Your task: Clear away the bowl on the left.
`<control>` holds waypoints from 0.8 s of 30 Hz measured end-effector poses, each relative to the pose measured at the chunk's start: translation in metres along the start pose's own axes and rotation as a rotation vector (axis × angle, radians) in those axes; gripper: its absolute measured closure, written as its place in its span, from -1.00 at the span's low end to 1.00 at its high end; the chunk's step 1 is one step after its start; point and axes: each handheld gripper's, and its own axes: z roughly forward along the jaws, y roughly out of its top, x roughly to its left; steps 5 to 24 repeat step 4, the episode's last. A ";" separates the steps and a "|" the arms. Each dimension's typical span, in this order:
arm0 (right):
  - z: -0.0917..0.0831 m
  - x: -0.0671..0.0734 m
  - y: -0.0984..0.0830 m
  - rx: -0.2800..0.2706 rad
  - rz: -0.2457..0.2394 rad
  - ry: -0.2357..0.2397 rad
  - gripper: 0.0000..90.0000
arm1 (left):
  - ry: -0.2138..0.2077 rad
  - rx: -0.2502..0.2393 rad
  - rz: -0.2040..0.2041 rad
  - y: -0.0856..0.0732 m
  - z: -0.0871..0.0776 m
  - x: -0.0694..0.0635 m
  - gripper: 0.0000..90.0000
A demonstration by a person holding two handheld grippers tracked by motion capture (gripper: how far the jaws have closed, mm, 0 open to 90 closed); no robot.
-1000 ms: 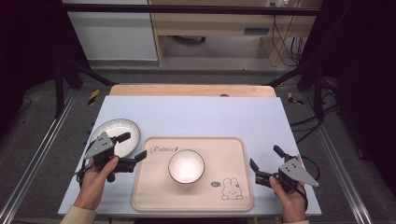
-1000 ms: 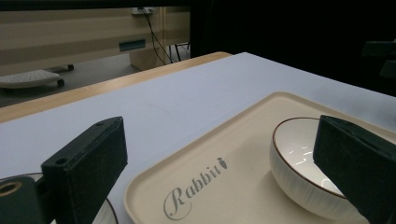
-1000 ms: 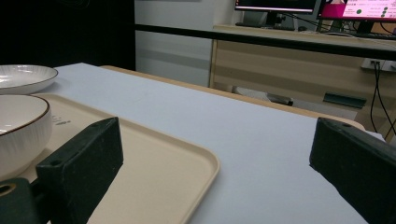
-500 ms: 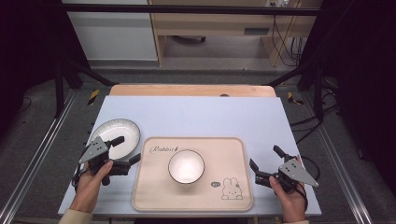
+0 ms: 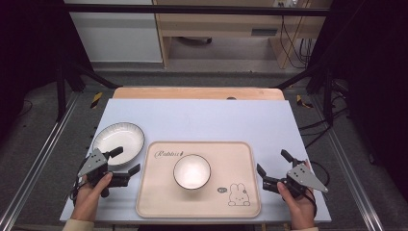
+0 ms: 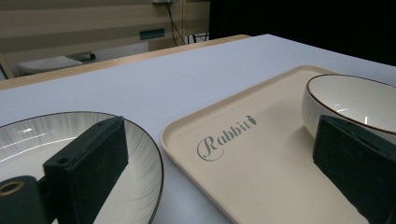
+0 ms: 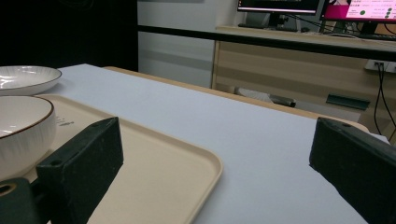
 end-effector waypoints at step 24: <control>0.000 0.000 0.000 -0.001 -0.002 0.002 -0.93 | 0.018 -0.022 -0.037 -0.001 -0.004 0.005 -0.92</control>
